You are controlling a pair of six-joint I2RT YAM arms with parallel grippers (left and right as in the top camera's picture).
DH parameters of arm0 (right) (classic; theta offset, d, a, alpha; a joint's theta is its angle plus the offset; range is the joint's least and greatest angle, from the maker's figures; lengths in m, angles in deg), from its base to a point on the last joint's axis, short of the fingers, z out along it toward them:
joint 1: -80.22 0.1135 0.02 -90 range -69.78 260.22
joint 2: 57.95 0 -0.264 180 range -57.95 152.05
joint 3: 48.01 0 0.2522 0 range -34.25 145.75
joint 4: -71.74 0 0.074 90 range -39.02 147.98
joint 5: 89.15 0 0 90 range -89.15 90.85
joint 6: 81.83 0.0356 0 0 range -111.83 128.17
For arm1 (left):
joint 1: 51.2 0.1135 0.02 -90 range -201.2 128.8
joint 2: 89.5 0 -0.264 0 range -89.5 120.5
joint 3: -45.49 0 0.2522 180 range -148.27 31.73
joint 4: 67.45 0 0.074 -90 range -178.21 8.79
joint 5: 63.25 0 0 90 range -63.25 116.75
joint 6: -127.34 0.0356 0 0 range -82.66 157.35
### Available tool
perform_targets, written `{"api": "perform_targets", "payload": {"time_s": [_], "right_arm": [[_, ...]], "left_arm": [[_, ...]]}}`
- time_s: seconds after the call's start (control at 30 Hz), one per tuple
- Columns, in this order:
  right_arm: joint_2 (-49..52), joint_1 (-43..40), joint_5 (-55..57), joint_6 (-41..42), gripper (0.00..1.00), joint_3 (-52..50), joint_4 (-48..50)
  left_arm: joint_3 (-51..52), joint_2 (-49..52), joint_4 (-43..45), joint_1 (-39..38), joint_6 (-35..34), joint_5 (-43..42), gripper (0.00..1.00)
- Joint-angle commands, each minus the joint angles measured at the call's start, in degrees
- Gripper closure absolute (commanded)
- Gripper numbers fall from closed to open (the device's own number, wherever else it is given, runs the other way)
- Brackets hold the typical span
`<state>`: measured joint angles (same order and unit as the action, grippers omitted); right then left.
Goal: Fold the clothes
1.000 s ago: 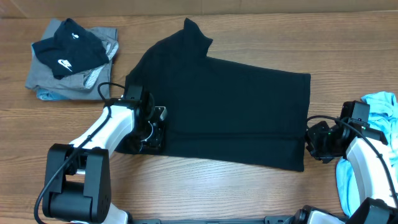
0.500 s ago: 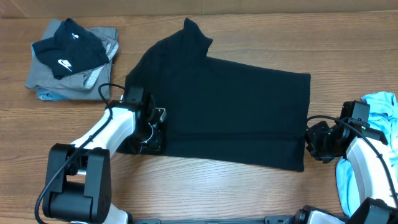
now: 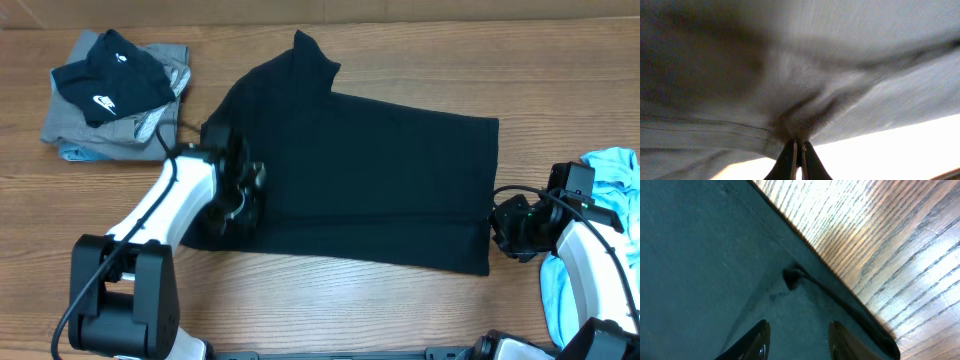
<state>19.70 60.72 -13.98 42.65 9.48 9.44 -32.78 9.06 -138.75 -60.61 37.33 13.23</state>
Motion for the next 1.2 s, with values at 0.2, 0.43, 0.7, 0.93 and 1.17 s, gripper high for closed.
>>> {"api": "perform_targets", "payload": {"time_s": [0.2,0.43,0.7,0.93,1.17], "right_arm": [[0.07,-0.17,-0.22,-0.17,0.59,1.25,0.24],[0.07,-0.17,-0.22,-0.20,0.59,1.25,0.42],[0.39,-0.02,-0.66,-6.29,0.50,1.25,3.85],[5.79,0.07,-1.29,-6.47,0.53,1.22,7.67],[11.91,1.86,-7.19,-12.07,0.59,1.22,10.64]], "left_arm": [[-8.41,-0.57,5.97,-0.37,0.66,2.58,0.96],[-8.39,-0.42,10.64,-0.39,1.33,4.74,0.95],[-8.39,-0.42,11.02,-0.37,1.33,4.74,0.82],[-8.35,-0.42,11.08,-0.37,1.33,4.76,0.62],[-8.26,-0.42,8.98,-0.37,1.33,8.68,0.53]]}}
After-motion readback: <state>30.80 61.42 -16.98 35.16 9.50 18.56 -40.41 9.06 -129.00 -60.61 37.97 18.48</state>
